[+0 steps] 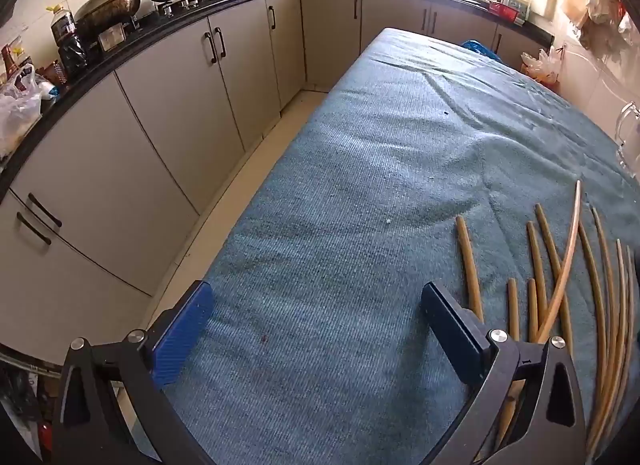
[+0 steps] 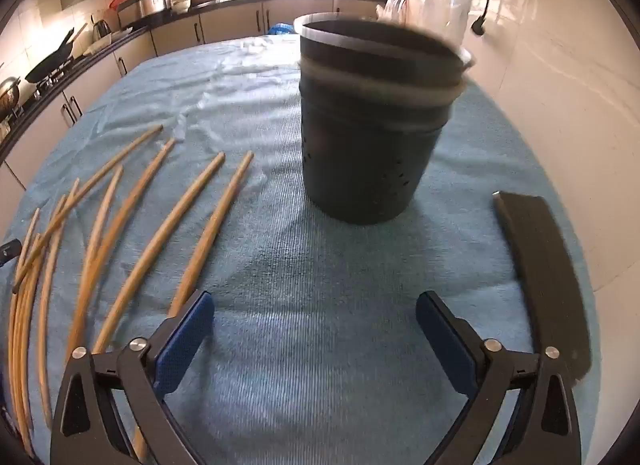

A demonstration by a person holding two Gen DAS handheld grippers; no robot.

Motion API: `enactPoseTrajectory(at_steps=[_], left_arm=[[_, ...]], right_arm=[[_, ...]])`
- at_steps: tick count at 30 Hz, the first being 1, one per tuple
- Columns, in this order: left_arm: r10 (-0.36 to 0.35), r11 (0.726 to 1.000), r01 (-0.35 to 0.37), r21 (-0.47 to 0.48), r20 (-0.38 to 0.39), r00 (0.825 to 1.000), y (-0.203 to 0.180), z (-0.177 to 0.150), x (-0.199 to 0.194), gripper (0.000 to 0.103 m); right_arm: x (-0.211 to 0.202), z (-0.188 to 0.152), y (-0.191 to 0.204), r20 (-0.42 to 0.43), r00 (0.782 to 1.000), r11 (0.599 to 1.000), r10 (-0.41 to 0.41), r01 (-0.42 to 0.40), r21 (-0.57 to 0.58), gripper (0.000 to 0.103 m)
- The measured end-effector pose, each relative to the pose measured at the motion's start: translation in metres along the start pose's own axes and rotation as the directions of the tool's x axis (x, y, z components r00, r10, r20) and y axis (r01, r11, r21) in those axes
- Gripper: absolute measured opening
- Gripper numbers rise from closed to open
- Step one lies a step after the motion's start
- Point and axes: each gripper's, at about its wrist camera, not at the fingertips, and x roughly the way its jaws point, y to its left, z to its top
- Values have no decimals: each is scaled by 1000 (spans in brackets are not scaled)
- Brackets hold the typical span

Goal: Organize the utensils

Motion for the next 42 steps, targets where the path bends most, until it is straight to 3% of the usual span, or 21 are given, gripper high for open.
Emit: enactPoseTrajectory(at_steps=[3, 7, 13, 17, 23, 30, 33, 42], left_arm=[[50, 999, -48, -23, 104, 993, 3, -7, -29, 103], [19, 1000, -14, -22, 216, 976, -1, -20, -86, 103], [11, 999, -20, 28, 315, 949, -24, -60, -144, 103], [-4, 998, -18, 60, 352, 936, -30, -86, -166, 103], [-53, 996, 24, 87, 349, 936, -36, -96, -183, 103], [-95, 994, 72, 79, 350, 932, -26, -113, -201, 103], [-99, 994, 73, 83, 362, 927, -28, -119, -204, 103], [-100, 993, 73, 89, 341, 935, -27, -114, -196, 103]], right_arm=[[-38, -1, 4, 107, 994, 1000, -8, 8, 1, 100], [-91, -11, 16, 242, 970, 1000, -13, 17, -15, 101], [-141, -45, 35, 380, 923, 998, 58, -64, 4, 101], [-151, -63, 40, 396, 915, 997, 78, -83, -4, 101], [-164, -85, 44, 386, 919, 996, 79, -89, 8, 101], [-190, -103, 38, 416, 904, 994, 96, -112, 13, 101], [-193, -106, 38, 420, 902, 993, 105, -120, 11, 101], [-184, -99, 39, 410, 907, 993, 99, -116, 15, 101]])
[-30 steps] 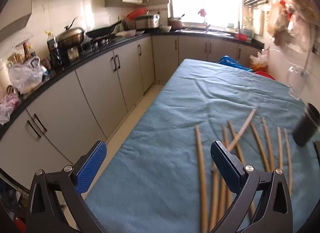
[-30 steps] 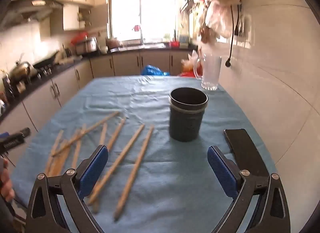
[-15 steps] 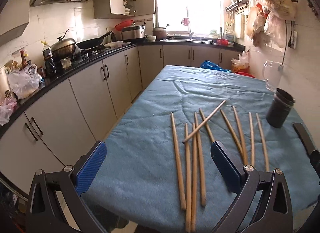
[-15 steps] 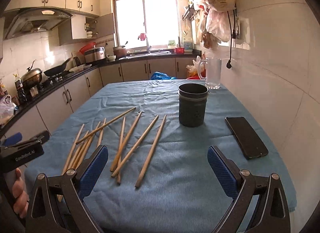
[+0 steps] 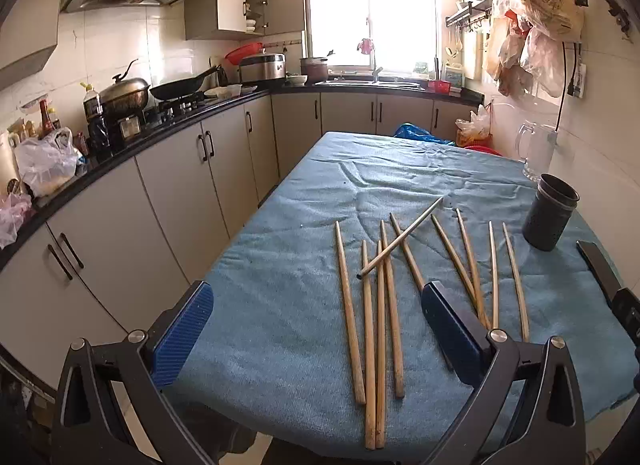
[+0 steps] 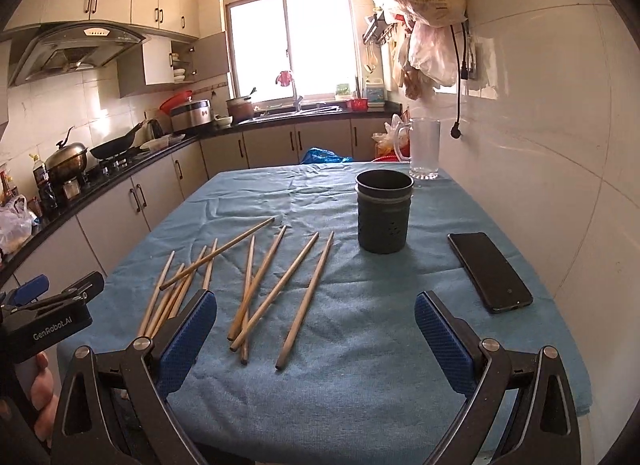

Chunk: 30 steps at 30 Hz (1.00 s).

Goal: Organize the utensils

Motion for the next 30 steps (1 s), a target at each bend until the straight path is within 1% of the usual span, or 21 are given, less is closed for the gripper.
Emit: enactPoseTrajectory(at_steps=[5, 15, 24, 25, 30], left_arm=[[-9, 1000, 9, -12, -8, 1000, 5, -4, -1, 103], [-15, 1000, 15, -7, -26, 1000, 4, -8, 3, 103], [-21, 1000, 21, -7, -32, 999, 5, -15, 0, 103], [-23, 1000, 23, -1, -34, 999, 6, -9, 2, 103], [-21, 1000, 22, 2, -37, 999, 7, -11, 0, 103]], right_arm=[[-4, -3, 4, -1, 1000, 1000, 7, -7, -17, 101], [0, -4, -5, -21, 1000, 1000, 6, -6, 3, 101], [1, -3, -2, -23, 1000, 1000, 4, -4, 0, 101], [1, -3, -2, -25, 1000, 1000, 4, -4, 0, 101], [-1, -4, -1, -30, 1000, 1000, 4, -4, 2, 101]])
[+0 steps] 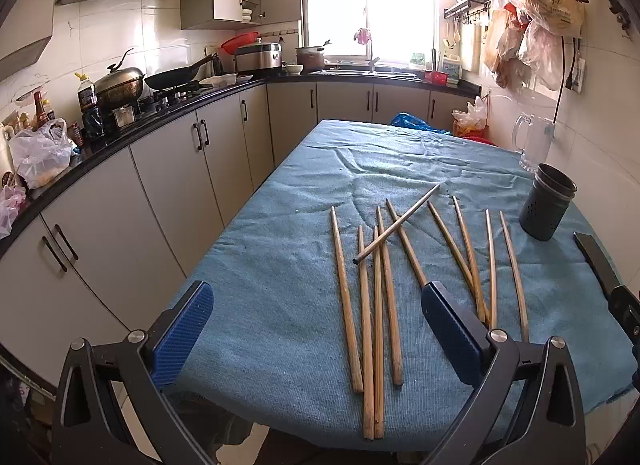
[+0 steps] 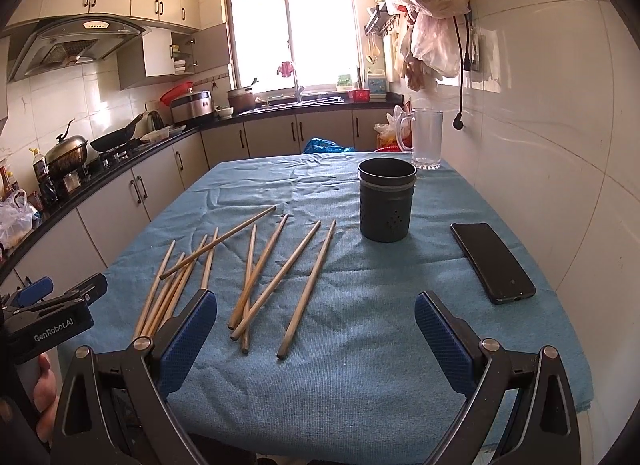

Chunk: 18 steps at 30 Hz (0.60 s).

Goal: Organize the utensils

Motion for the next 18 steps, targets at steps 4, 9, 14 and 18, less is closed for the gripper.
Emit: enactPoseTrajectory(at_steps=[4, 9, 14, 18], left_arm=[[-6, 1000, 6, 5, -7, 1000, -2, 1, 2, 103], [-19, 1000, 19, 11, -41, 999, -1, -4, 7, 103], [-79, 996, 77, -36, -47, 996, 7, -6, 9, 103], [-118, 993, 116, -27, -72, 990, 4, -8, 14, 103]], right_arm=[[1, 0, 0, -2, 1000, 1000, 0, 0, 0, 101], [2, 1, 0, -11, 1000, 1000, 3, -2, 3, 101], [7, 1, -2, -27, 1000, 1000, 10, -9, 15, 101], [10, 0, -5, -43, 999, 1000, 17, -15, 26, 101]])
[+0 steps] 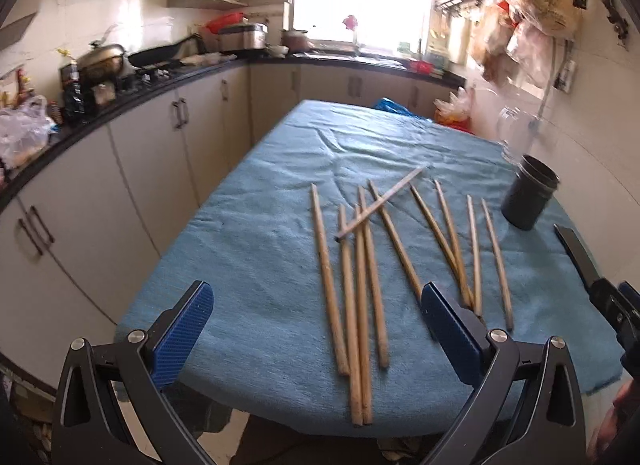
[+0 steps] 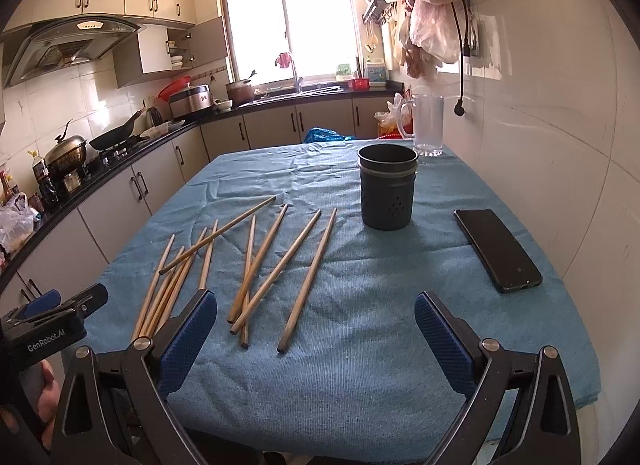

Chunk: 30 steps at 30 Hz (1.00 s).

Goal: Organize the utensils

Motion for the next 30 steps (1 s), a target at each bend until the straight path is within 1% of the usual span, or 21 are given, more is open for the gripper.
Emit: enactPoseTrajectory(at_steps=[3, 6, 8, 10, 11, 12, 13, 14, 15, 16, 18, 19, 20, 22, 23, 24, 25, 26, 28, 29, 30], left_arm=[[-33, 999, 33, -3, -19, 999, -1, -2, 2, 103], [-46, 999, 46, -15, -9, 999, 1, -2, 0, 103], [-69, 998, 69, 8, -15, 997, 1, 8, 2, 103], [-95, 995, 95, 29, -20, 995, 0, 21, 5, 100], [-109, 992, 110, 55, -28, 994, -2, 34, 11, 96], [-113, 991, 116, 68, -43, 993, -3, 43, 19, 88], [-117, 990, 122, 75, -69, 991, -4, 53, 28, 84], [-144, 985, 154, 80, -115, 983, -6, 68, 42, 81], [-164, 980, 177, 88, -143, 976, -8, 76, 51, 77], [-172, 977, 192, 96, -180, 968, -11, 87, 64, 74], [-201, 965, 237, 112, -263, 944, -20, 108, 94, 64], [-201, 962, 245, 119, -294, 934, -24, 116, 107, 57], [-184, 964, 236, 124, -331, 926, -30, 124, 125, 41], [-216, 946, 292, 138, -400, 891, -43, 132, 150, 38], [-201, 951, 279, 134, -419, 886, -50, 137, 165, 33], [-190, 952, 272, 139, -428, 884, -54, 139, 175, 31], [-204, 941, 301, 152, -453, 868, -63, 140, 186, 31], [-207, 935, 316, 160, -477, 854, -69, 141, 196, 31], [-178, 942, 291, 169, -483, 857, -78, 142, 211, 31], [-179, 938, 301, 174, -501, 847, -83, 142, 221, 31], [-172, 939, 297, 172, -513, 841, -86, 143, 229, 31]], right_arm=[[3, 0, -2, -10, 1000, 1000, 5, -5, 7, 100], [5, -1, -3, -18, 1000, 1000, 10, -10, 6, 100], [7, 0, -3, -23, 1000, 1000, 15, -15, 5, 99], [9, 1, -5, -30, 999, 1000, 21, -21, 7, 99], [10, 2, -7, -30, 999, 1000, 20, -19, 10, 98], [11, 4, -10, -29, 999, 1000, 14, -14, 13, 98], [12, 5, -12, -27, 1000, 1000, 11, -11, 13, 97], [12, 7, -13, -25, 1000, 1000, 8, -7, 12, 97], [13, 11, -16, -21, 1000, 1000, 3, -2, 15, 97], [13, 12, -18, -18, 1000, 1000, 4, -4, 19, 96], [15, 18, -23, -14, 1000, 1000, 13, -12, 27, 96], [15, 21, -24, -12, 1000, 999, 15, -14, 30, 96], [16, 24, -26, -11, 1000, 999, 18, -18, 35, 96], [20, 32, -31, -18, 999, 999, 29, -28, 43, 95], [21, 34, -32, -19, 999, 999, 32, -31, 44, 94], [22, 37, -35, -20, 999, 998, 31, -30, 46, 94], [23, 39, -37, -20, 1000, 999, 23, -23, 46, 94], [24, 42, -38, -18, 1000, 999, 19, -18, 44, 94], [25, 44, -40, -16, 1000, 999, 14, -13, 40, 94], [26, 45, -41, -16, 1000, 999, 13, -12, 39, 94], [28, 46, -41, -18, 1000, 999, 13, -13, 38, 94]])
